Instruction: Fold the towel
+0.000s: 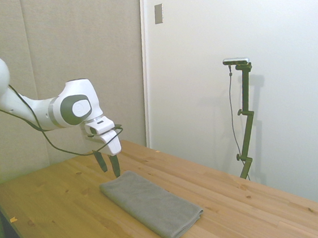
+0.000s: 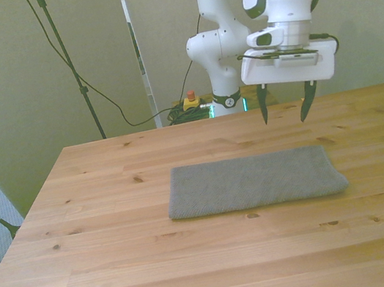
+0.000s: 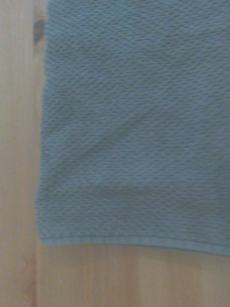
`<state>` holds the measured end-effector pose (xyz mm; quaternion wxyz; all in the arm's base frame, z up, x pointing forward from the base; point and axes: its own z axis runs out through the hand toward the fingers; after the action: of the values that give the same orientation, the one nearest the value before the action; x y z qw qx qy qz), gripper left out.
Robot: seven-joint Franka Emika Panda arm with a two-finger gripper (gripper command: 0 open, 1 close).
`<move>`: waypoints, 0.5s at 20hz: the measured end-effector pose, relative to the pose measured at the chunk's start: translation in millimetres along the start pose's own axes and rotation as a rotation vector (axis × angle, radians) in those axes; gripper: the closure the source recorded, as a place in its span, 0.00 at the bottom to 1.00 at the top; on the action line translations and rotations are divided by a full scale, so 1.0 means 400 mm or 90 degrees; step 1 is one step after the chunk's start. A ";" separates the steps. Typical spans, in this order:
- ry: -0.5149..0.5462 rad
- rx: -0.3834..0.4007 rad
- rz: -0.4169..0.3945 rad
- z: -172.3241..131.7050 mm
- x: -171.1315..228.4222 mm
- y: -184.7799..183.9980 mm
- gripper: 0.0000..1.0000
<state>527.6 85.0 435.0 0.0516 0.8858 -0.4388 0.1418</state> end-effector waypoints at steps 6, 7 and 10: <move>0.085 -0.069 -0.014 0.080 -0.113 -0.183 0.00; 0.090 -0.077 -0.014 0.087 -0.128 -0.201 0.00; 0.098 -0.115 -0.005 0.110 -0.149 -0.232 0.00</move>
<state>575.8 177.4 378.6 0.1651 0.8657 -0.4411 0.1695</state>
